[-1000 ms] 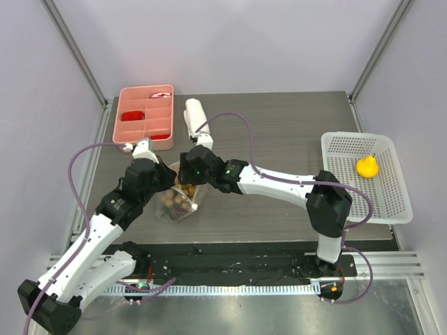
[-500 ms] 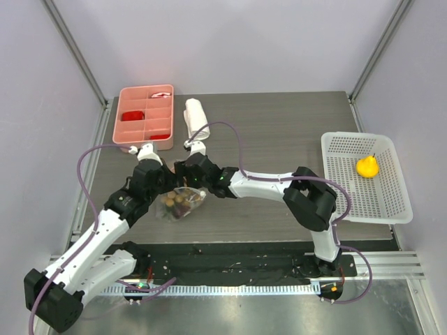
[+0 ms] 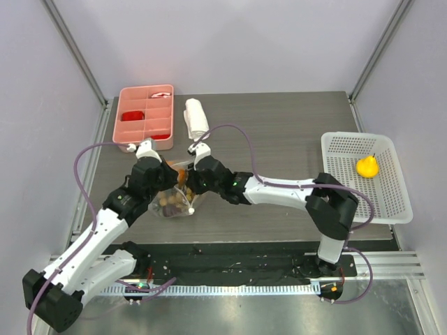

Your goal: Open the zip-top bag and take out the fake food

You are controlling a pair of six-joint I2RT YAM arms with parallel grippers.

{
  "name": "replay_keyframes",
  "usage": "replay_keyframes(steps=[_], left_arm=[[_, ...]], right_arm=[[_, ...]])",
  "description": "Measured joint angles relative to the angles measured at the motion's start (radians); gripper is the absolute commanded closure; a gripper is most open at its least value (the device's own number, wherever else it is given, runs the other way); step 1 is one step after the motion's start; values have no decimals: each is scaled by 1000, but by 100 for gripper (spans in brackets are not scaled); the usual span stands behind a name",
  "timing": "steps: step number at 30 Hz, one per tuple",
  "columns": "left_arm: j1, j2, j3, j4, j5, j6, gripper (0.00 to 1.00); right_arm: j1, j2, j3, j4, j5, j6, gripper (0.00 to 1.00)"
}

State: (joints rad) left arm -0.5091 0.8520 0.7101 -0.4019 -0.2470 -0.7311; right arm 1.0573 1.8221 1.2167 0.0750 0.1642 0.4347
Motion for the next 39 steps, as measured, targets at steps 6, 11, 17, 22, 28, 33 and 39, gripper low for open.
replay_keyframes(steps=[6, 11, 17, 22, 28, 33, 39], left_arm=[[0, 2, 94, 2, -26, 6, 100], [0, 17, 132, -1, -51, 13, 100], [0, 27, 159, -30, -68, 28, 100], [0, 41, 148, -23, -63, 24, 99], [0, 36, 106, -14, -27, 2, 100], [0, 30, 106, -13, -23, 1, 99], [0, 0, 106, -24, -44, 5, 100]], right_arm=[[21, -183, -47, -15, -44, -47, 99], [31, -225, -97, 8, -109, -125, 99], [41, -269, -253, 119, -143, -211, 99], [50, -343, -266, 225, -112, -262, 99], [54, -375, -181, 306, -42, -306, 99], [54, -379, -158, 350, 2, -329, 99], [54, -434, -118, 336, 72, -333, 99]])
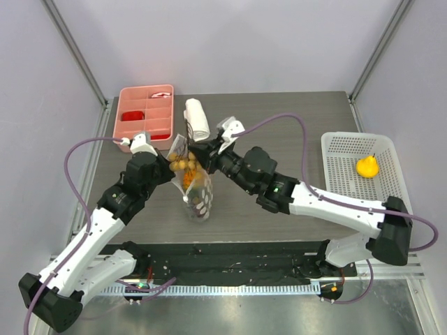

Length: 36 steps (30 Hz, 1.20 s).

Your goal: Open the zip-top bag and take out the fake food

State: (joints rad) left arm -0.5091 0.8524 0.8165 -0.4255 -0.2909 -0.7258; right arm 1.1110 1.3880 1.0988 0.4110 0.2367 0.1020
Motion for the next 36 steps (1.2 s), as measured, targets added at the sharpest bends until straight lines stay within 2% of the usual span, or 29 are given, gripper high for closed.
replay_keyframes(steps=[5, 10, 13, 18, 21, 24, 29, 32, 36], left_arm=[[0, -5, 0, -6, -13, 4, 100], [0, -11, 21, -42, -29, 29, 100], [0, -27, 58, -90, -53, 64, 100], [0, -30, 169, -181, -82, 145, 100], [0, -35, 217, -212, -104, 190, 100], [0, -39, 226, -228, -123, 230, 100], [0, -12, 211, -242, -137, 260, 100], [1, 4, 183, -238, -139, 264, 100], [14, 29, 153, -233, -98, 262, 100]], right_arm=[[0, -110, 85, -19, 59, -1, 99], [-28, -244, 138, -102, 250, -34, 99], [-144, -352, 106, -200, 351, -31, 99], [-439, -561, -58, -401, 419, -10, 99], [-550, -624, -121, -528, 481, 8, 99], [-666, -613, -130, -636, 536, 42, 99], [-886, -476, -134, -797, 537, 142, 99], [-979, -371, -141, -855, 473, 200, 99], [-1185, -293, -181, -846, 273, 280, 99]])
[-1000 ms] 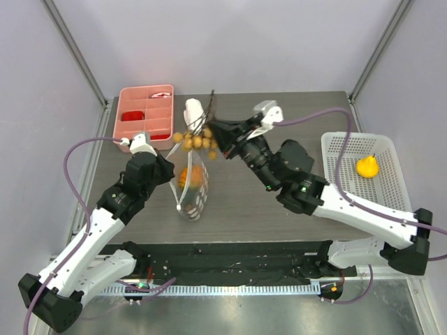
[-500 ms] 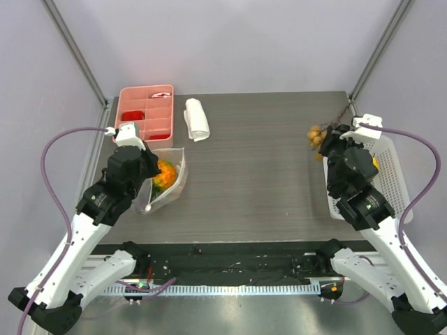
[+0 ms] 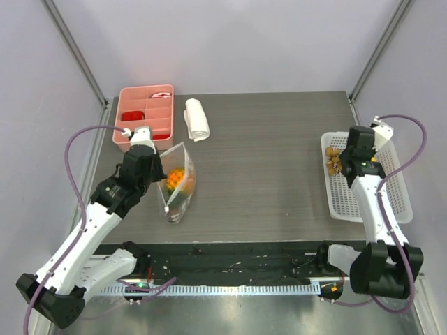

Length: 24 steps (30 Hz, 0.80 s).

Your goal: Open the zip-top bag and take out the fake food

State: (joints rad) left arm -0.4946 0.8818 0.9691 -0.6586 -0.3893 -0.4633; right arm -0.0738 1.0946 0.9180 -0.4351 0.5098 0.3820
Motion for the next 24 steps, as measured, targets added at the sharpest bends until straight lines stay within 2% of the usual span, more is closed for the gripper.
replay_keyframes(steps=[4, 8, 10, 11, 13, 14, 16, 17, 18, 19, 20, 21, 24], left_arm=[[12, 32, -2, 29, 54, -10, 100], [13, 47, -8, 57, 105, -40, 100], [13, 48, -16, 71, 125, -59, 100], [13, 48, -23, 81, 134, -70, 100], [13, 47, -32, 91, 144, -84, 100], [13, 47, -40, 97, 148, -89, 100], [13, 48, -48, 102, 153, -98, 100], [13, 48, -51, 102, 155, -102, 100], [13, 48, -51, 103, 156, -105, 100], [13, 48, -51, 104, 158, -105, 100], [13, 48, -51, 104, 158, -105, 100], [13, 48, -51, 105, 159, -105, 100], [13, 47, -51, 105, 158, -105, 100]], right_arm=[[-195, 95, -36, 93, -264, 88, 99], [-288, 205, -63, 222, -488, 152, 98], [-325, 272, -63, 272, -575, 172, 85], [-348, 312, -63, 291, -619, 181, 66], [-381, 362, -63, 307, -664, 193, 49], [-391, 376, -63, 309, -675, 197, 37], [-408, 397, -61, 310, -693, 200, 23], [-409, 404, -56, 301, -692, 192, 18], [-407, 405, -47, 283, -690, 185, 17], [-405, 404, -37, 268, -682, 179, 8], [-400, 401, -25, 255, -666, 171, 8], [-386, 396, -6, 229, -634, 161, 1], [-323, 353, 51, 134, -486, 125, 0]])
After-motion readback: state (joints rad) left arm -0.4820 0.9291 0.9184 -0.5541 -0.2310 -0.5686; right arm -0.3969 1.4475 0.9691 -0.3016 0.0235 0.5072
